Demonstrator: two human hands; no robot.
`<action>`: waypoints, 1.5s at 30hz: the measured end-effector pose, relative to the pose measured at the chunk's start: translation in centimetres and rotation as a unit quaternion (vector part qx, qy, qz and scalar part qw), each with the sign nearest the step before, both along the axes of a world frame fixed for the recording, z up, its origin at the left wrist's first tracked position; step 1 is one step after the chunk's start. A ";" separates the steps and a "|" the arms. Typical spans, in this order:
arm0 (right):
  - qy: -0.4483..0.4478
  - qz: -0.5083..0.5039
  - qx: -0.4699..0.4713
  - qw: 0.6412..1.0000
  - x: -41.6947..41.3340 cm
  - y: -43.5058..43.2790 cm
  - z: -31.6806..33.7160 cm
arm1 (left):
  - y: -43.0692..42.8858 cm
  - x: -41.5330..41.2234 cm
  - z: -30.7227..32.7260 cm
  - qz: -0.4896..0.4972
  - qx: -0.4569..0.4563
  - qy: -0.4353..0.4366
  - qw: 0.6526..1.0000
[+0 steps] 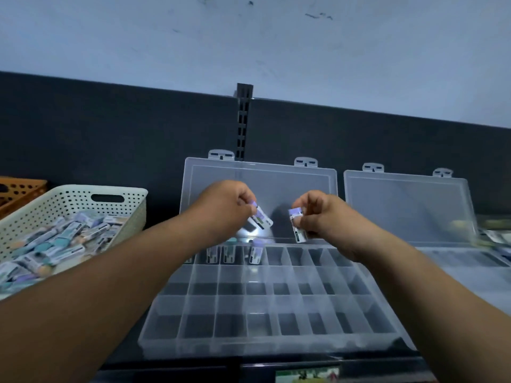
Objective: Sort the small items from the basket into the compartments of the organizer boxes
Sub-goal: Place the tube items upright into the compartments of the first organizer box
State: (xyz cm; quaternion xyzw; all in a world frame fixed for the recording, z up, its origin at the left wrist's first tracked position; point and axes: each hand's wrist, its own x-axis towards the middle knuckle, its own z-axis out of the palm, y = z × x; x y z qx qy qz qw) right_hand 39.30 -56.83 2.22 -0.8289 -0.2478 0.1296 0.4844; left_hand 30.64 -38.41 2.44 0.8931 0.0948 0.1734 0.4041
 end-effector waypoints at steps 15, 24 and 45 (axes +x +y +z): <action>-0.126 0.032 -0.151 0.980 3.5 -1.5 -3.3 | -3.6 5.1 -3.3 -0.041 0.222 0.082 0.971; -0.139 0.053 -0.197 0.969 4.6 -1.6 -5.3 | -3.3 6.2 -5.6 -0.044 0.272 0.104 0.956; -0.281 0.074 -0.241 0.926 1.0 1.9 -0.5 | 0.4 2.6 -3.6 -0.003 0.273 0.045 0.961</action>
